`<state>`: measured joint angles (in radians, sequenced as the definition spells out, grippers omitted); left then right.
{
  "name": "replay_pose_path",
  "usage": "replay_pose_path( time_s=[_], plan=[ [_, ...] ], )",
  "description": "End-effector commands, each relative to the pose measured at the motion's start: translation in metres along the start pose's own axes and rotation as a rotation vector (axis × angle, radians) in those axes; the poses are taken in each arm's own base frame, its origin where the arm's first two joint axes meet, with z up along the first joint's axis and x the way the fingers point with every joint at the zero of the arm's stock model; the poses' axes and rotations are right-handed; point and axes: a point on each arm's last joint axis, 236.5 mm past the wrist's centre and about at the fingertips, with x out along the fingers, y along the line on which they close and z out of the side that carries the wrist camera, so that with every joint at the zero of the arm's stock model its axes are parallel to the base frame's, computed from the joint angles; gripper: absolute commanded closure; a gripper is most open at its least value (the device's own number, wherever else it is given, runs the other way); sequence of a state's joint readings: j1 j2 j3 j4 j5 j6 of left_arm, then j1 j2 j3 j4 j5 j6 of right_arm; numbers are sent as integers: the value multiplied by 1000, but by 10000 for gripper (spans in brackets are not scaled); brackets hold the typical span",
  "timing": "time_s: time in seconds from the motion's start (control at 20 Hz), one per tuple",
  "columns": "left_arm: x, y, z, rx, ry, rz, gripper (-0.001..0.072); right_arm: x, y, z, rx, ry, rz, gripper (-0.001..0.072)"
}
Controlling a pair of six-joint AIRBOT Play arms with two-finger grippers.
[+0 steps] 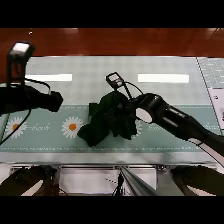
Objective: Fold the shirts.
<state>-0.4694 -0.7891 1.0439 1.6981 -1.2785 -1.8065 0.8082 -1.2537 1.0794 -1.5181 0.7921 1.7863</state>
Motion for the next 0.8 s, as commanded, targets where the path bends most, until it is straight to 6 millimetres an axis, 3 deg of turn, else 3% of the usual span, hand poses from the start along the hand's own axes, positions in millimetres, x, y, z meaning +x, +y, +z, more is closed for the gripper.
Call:
replay_pose_path(
  time_s=[0.0, 0.1, 0.2, 0.35, 0.45, 0.55, 0.6, 0.75],
  plan=[
    [27, 0, -29, -24, 83, -1, -11, -40, -23, 24, -72, -58, -84, 240],
    [37, 14, -51, -54, 158, 34, -11, -94, -71, 35, -80, -107, -232, 168],
    [49, 22, -77, -108, 230, 33, -11, -145, -135, 23, -11, -99, -403, 168],
    [68, -5, -117, -182, 333, -126, -11, -190, -213, -13, 166, -59, -546, 168],
    [78, -30, -144, -225, 405, -237, -11, -196, -247, -41, 295, -31, -561, 161],
    [89, -46, -162, -277, 433, -300, -11, -184, -267, -68, 407, -11, -512, 144],
    [96, -53, -164, -316, 423, -328, -11, -176, -271, -80, 466, -10, -471, 103],
    [113, -74, -153, -448, 359, -416, -11, -150, -270, -113, 595, 15, -356, 103]
  ],
)
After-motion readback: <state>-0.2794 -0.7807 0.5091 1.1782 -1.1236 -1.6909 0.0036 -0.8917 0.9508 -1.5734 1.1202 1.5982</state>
